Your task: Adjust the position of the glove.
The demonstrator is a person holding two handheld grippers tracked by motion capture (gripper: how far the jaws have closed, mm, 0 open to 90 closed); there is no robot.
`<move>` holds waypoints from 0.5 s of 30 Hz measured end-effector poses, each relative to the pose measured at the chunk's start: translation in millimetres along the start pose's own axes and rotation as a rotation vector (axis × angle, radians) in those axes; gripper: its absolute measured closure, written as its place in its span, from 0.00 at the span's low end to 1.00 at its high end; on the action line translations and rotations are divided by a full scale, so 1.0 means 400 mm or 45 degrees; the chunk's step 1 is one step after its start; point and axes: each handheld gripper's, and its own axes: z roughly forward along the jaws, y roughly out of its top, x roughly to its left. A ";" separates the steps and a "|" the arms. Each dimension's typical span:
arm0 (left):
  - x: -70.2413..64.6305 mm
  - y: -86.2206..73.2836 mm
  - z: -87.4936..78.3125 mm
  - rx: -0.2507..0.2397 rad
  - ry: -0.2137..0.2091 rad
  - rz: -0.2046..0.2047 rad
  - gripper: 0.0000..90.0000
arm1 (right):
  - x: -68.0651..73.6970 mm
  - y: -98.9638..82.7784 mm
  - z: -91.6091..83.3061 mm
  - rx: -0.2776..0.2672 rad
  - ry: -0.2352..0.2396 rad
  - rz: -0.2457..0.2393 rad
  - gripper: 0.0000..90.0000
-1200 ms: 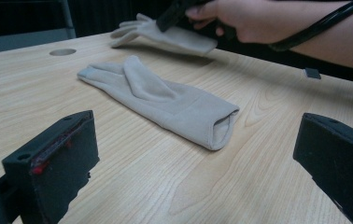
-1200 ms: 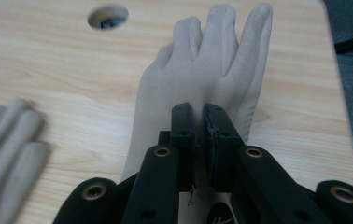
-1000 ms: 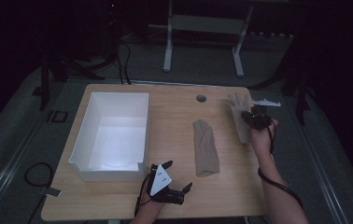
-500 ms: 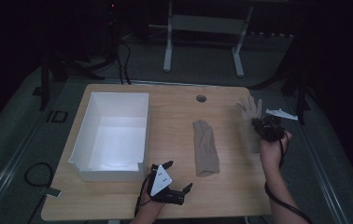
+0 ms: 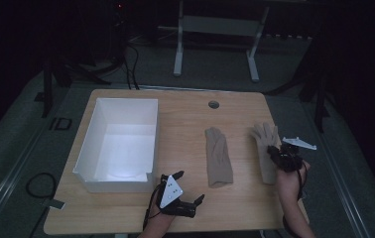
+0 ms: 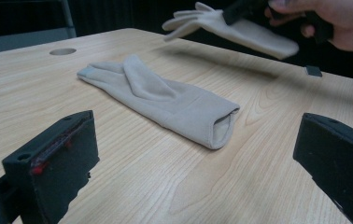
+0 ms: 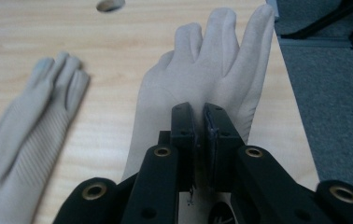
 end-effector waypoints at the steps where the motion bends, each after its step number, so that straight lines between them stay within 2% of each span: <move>1: 0.000 0.000 0.000 0.001 0.000 0.000 0.00 | 0.000 -0.009 -0.002 0.007 -0.001 0.004 0.93; 6: -0.001 0.000 0.000 0.001 -0.001 0.006 0.00 | -0.001 -0.043 -0.015 0.004 0.017 0.020 0.93; 9: -0.001 0.000 0.000 0.001 -0.001 0.005 0.00 | 0.010 -0.067 -0.019 0.002 0.004 -0.013 0.93; 15: -0.002 0.000 0.000 0.001 0.002 0.010 0.00 | 0.010 -0.090 -0.007 0.034 0.001 -0.004 0.92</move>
